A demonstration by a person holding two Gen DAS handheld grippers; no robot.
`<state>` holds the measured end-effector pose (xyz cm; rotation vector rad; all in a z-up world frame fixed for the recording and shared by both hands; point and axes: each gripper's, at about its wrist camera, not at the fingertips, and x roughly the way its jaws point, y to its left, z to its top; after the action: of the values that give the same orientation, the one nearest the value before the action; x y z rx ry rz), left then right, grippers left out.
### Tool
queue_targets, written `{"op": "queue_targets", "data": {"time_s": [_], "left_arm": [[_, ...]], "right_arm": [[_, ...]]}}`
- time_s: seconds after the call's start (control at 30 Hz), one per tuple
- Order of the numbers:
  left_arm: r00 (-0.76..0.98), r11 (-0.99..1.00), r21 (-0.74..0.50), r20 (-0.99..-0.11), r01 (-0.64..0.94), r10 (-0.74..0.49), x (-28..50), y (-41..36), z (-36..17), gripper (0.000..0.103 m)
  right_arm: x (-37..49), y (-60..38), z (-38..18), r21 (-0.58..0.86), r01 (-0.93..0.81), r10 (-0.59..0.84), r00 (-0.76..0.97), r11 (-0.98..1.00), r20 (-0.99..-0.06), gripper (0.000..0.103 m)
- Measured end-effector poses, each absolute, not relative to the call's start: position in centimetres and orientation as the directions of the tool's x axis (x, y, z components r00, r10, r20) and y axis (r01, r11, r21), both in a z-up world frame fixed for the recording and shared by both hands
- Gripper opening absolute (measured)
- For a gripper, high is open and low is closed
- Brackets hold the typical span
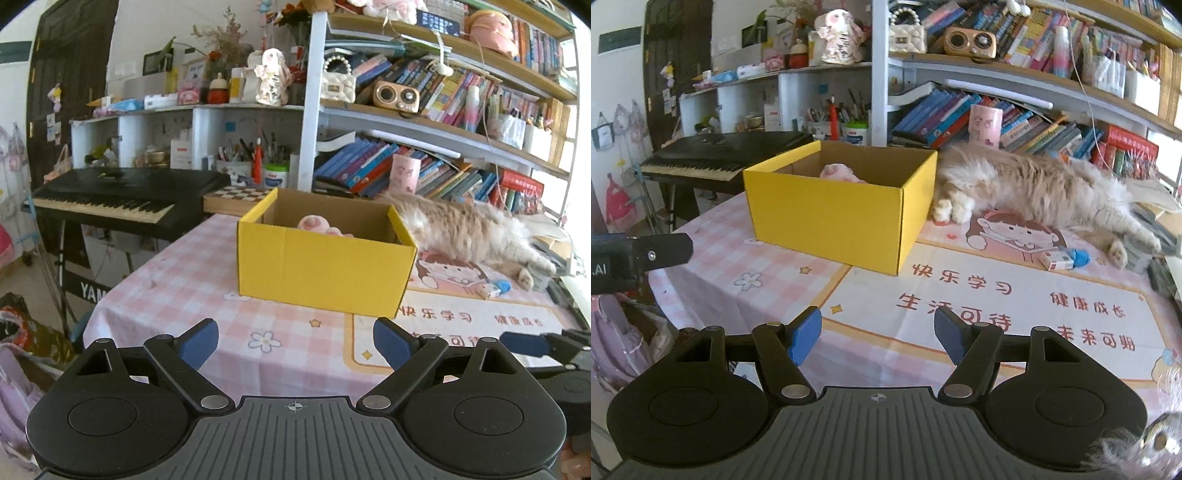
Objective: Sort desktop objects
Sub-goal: 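Lift both open tools out of the yellow box and back away, then move both open tools toward the blue item and white charger box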
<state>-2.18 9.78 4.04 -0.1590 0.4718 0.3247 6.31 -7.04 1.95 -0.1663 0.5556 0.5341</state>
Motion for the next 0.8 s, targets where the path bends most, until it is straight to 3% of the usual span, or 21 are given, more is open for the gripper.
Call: {"op": "queue_targets", "data": {"time_s": [0.8], "left_arm": [[0.849, 0.97, -0.106, -0.511, -0.218, 0.135, -1.0, 9.0, 2.6, 0.093]], "right_arm": [[5.4, -7.6, 1.2, -0.058, -0.473, 0.351, 0.724, 0.879, -0.594, 0.073]]}}
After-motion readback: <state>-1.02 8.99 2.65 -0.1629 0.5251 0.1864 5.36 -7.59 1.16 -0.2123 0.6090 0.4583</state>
